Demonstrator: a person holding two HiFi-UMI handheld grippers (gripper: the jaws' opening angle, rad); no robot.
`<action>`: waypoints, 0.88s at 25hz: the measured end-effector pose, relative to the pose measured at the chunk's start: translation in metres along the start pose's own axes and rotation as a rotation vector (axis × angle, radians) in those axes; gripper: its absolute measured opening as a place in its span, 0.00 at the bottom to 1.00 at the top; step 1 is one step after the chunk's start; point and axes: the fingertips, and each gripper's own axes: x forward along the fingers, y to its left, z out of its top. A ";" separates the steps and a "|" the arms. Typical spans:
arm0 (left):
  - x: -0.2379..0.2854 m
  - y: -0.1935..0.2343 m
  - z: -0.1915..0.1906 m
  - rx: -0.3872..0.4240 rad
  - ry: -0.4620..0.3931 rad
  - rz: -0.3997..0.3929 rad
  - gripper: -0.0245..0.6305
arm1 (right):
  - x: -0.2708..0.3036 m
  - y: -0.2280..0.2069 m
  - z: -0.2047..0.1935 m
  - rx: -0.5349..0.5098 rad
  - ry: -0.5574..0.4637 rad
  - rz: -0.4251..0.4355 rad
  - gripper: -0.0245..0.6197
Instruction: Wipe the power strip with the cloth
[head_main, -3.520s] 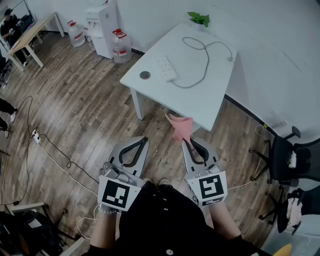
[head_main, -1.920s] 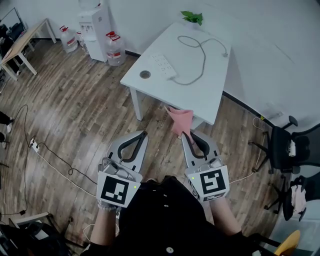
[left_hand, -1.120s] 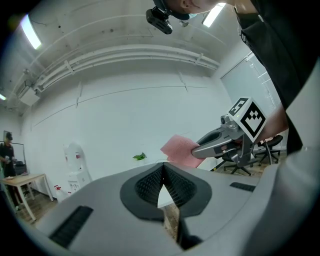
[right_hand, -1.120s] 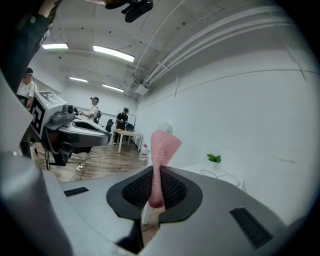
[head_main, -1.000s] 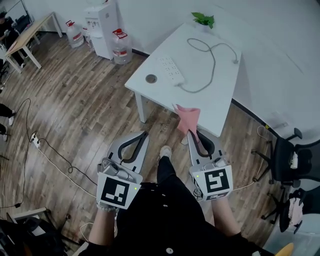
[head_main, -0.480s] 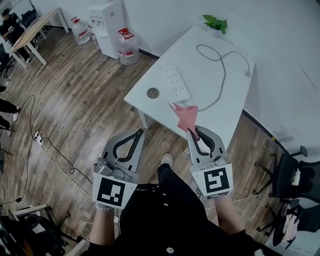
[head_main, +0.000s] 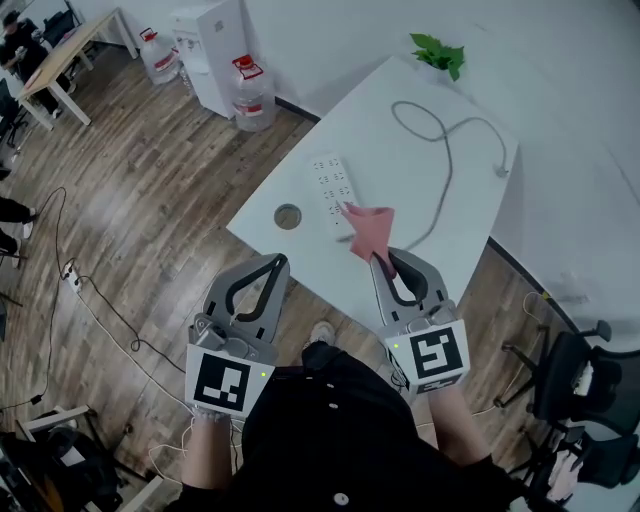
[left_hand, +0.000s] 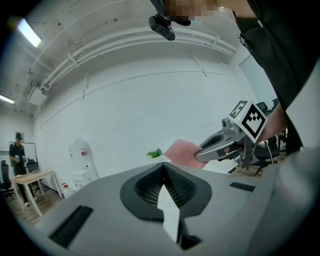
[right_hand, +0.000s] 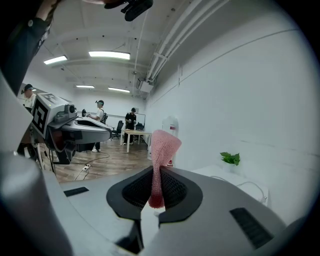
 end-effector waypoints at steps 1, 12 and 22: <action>0.009 0.000 0.001 0.001 0.000 -0.001 0.06 | 0.003 -0.007 -0.001 0.004 0.001 0.005 0.11; 0.065 -0.003 0.011 0.002 0.009 -0.040 0.06 | 0.020 -0.052 -0.016 0.040 0.034 0.014 0.11; 0.091 0.000 0.010 -0.002 0.006 -0.107 0.06 | 0.027 -0.075 -0.018 0.058 0.046 -0.056 0.11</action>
